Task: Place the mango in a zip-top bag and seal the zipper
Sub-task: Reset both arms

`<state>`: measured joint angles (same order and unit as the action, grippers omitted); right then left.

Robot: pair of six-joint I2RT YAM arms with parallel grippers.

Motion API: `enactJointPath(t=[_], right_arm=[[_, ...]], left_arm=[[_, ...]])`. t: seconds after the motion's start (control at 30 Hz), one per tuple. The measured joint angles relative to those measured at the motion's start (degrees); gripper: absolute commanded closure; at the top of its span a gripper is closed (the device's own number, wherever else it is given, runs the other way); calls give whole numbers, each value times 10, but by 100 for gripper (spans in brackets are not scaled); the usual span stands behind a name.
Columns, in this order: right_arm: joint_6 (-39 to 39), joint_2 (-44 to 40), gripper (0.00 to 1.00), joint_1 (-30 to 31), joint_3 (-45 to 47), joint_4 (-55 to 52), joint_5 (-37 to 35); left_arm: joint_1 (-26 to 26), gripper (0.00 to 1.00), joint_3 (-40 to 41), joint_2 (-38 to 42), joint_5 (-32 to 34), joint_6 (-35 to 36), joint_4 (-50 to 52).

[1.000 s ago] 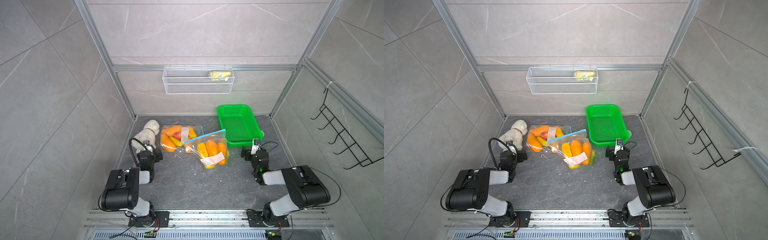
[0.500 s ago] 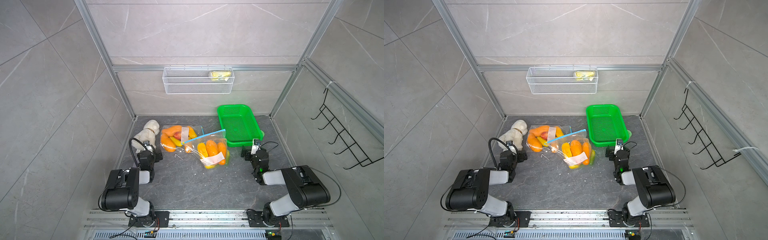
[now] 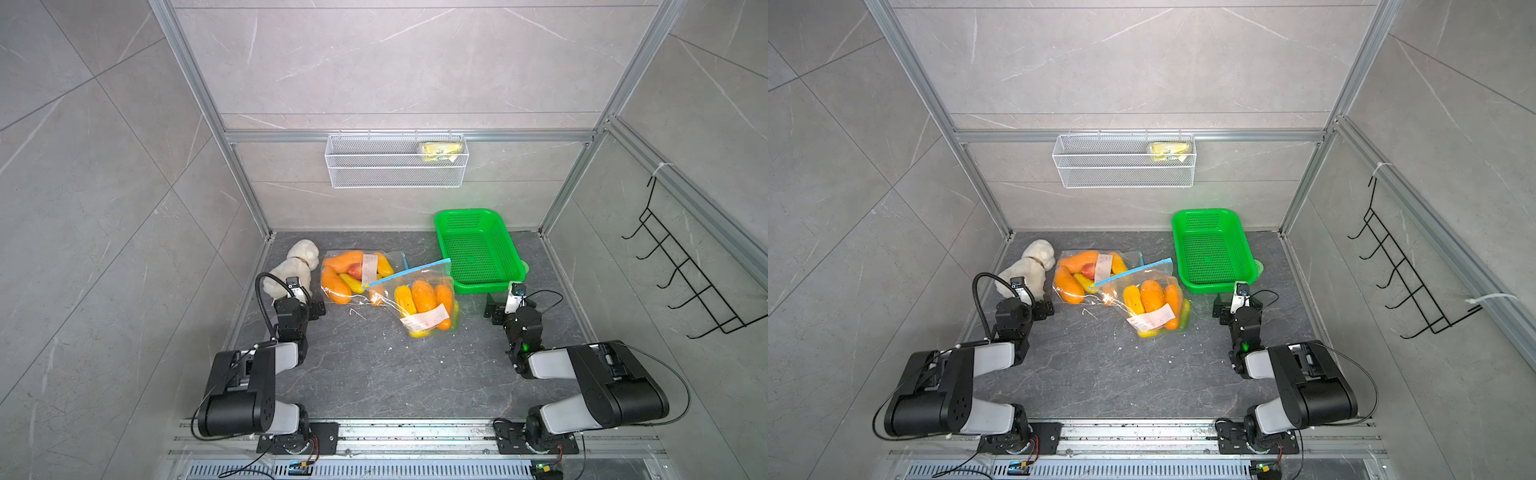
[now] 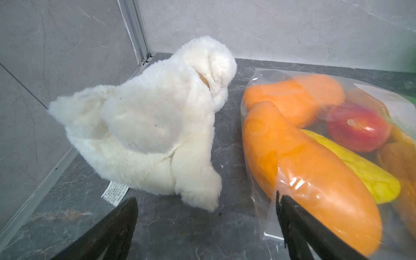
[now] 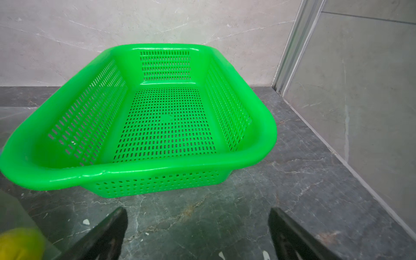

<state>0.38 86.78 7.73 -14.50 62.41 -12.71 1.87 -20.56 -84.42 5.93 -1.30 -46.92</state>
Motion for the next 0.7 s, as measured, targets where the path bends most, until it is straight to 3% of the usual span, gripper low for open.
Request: enactJointPath(t=[0.7], right_arm=[[0,10,0,0,-34,-49,-9]], left_arm=[[0,0,10,-21,-1,0,4]])
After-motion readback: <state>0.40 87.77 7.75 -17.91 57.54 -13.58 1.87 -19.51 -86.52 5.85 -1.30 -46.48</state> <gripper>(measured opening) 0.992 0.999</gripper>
